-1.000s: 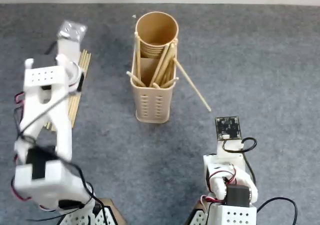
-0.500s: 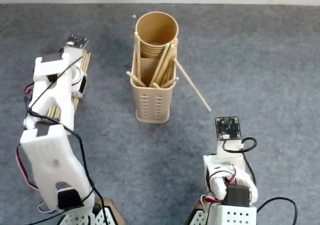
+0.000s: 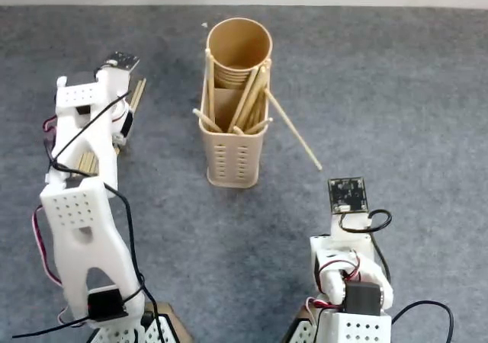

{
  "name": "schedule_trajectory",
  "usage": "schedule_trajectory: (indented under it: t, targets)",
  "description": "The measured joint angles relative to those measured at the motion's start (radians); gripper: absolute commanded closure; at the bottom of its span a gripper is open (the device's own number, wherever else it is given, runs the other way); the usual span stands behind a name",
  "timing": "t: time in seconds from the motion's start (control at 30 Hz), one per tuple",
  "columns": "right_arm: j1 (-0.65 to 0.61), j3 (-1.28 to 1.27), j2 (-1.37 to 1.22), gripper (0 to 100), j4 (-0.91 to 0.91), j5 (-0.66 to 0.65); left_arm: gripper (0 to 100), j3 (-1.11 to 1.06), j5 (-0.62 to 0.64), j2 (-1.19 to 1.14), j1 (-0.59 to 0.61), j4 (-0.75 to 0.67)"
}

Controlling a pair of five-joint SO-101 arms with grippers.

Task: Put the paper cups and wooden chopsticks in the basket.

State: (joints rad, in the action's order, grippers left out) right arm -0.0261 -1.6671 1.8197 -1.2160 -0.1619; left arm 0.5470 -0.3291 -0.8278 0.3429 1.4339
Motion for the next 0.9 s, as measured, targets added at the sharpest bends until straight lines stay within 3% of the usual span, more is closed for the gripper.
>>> schedule_trajectory:
  t: [0.3, 0.53, 0.9]
  targets:
    - [0.000, 0.000, 0.000, 99.2, 0.000, 0.000, 100, 0.371, 0.000, -0.035, -0.055, 0.292]
    - [0.000, 0.000, 0.000, 99.2, 0.000, 0.000, 100, 0.578, 0.032, 0.012, -0.140, 0.330]
    - [0.000, 0.000, 0.000, 99.2, 0.000, 0.000, 100, 0.568, 0.167, 0.554, -0.364, 0.336]
